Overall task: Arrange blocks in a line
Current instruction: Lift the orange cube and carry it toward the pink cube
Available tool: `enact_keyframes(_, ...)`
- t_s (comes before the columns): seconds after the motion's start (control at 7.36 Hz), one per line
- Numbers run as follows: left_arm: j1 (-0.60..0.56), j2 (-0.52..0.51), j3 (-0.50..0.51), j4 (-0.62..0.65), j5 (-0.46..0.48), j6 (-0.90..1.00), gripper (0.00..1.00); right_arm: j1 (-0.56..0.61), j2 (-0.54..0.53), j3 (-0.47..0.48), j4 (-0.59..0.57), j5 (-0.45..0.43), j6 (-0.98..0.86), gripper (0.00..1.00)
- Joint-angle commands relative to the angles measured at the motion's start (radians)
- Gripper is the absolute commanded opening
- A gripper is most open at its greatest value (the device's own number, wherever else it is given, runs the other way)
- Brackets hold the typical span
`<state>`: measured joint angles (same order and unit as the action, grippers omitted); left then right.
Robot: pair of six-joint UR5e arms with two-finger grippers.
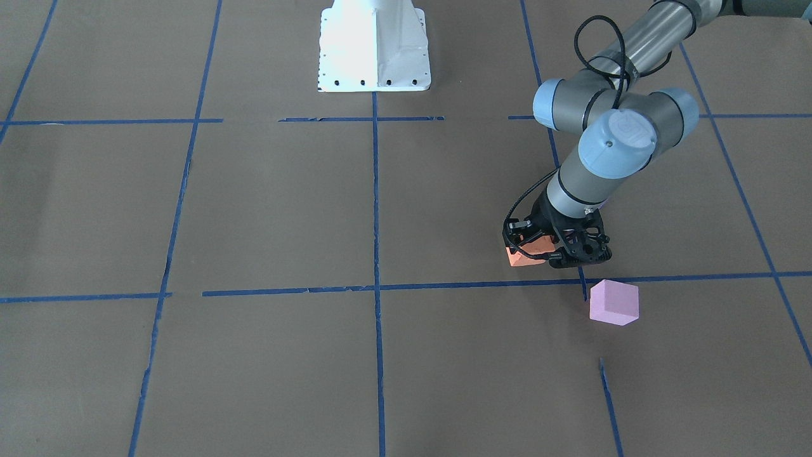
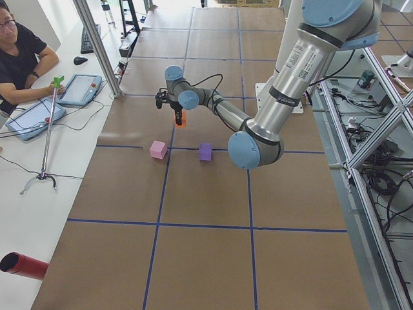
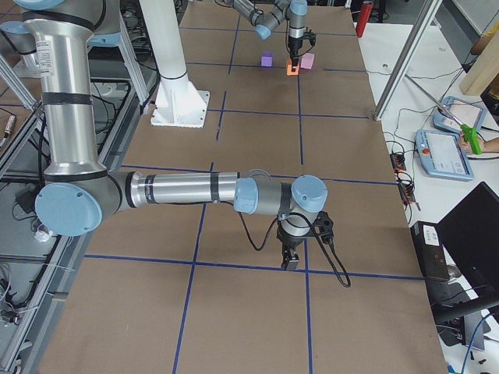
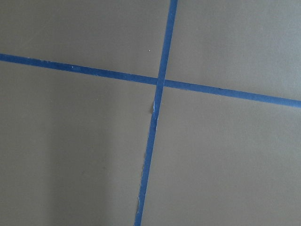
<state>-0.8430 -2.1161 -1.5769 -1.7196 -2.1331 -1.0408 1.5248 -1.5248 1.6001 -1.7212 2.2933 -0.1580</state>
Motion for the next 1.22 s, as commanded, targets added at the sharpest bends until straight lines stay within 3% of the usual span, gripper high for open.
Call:
enact_keyframes(0.0,-0.079,0.002,-0.177,0.247,-0.001,0.155,0.04,0.000,0.000,0.000,0.000,0.000,0.000,1.00)
enact_keyframes(0.27,-0.149,0.087,-0.297,0.345,-0.008,0.351,0.04,0.000,0.000,0.000,0.000,0.000,-0.001,1.00)
enact_keyframes(0.54,-0.195,0.209,-0.299,0.301,-0.082,0.471,0.04,0.000,0.000,0.000,0.000,0.000,-0.001,1.00)
enact_keyframes(0.81,-0.199,0.231,-0.226,0.238,-0.128,0.464,0.04,0.000,0.000,0.000,0.000,0.000,0.000,1.00)
enact_keyframes(1.09,-0.185,0.223,-0.108,0.090,-0.142,0.360,0.05,0.000,0.000,0.000,0.000,0.000,0.000,1.00)
